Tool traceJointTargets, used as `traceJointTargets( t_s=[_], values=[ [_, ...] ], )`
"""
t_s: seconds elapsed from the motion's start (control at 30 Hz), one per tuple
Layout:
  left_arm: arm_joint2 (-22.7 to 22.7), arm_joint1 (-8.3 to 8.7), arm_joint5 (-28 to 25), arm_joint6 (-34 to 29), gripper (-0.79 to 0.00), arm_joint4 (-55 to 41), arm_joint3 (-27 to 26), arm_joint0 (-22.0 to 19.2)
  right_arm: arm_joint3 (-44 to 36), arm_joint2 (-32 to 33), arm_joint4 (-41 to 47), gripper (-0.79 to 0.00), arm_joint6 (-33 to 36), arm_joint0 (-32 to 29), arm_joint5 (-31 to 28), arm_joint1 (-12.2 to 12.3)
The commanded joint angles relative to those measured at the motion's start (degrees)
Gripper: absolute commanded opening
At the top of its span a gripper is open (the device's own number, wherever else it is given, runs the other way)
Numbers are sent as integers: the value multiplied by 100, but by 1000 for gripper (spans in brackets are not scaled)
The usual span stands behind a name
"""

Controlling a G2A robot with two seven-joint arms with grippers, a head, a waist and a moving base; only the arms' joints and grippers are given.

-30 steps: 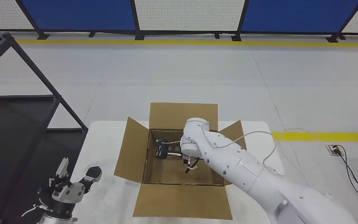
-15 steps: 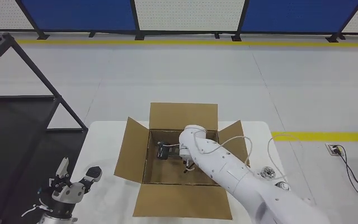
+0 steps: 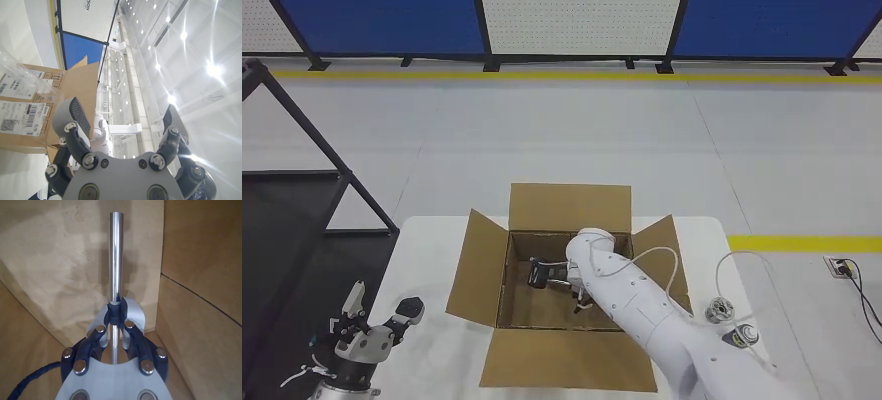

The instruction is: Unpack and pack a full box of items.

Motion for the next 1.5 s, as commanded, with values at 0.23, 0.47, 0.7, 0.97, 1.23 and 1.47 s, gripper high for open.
traceJointTargets(
  t_s=[0.23,0.47,0.7,0.97,1.23,1.47],
  values=[
    [0,0,0,0,0,0,0,0,345,64,-25,-514,-87,20,-79,-181],
    [0,0,0,0,0,0,0,0,506,111,-84,-508,-206,87,-94,-256],
    [0,0,0,0,0,0,0,0,544,178,-176,-474,-515,348,-125,-245],
    [0,0,0,0,0,0,0,0,345,195,-482,-419,-1078,570,-37,-129],
    [0,0,0,0,0,0,0,0,-70,270,-761,-406,-1602,612,101,150],
    [0,0,0,0,0,0,0,0,-948,458,-888,-394,-1451,493,170,559]
  ],
)
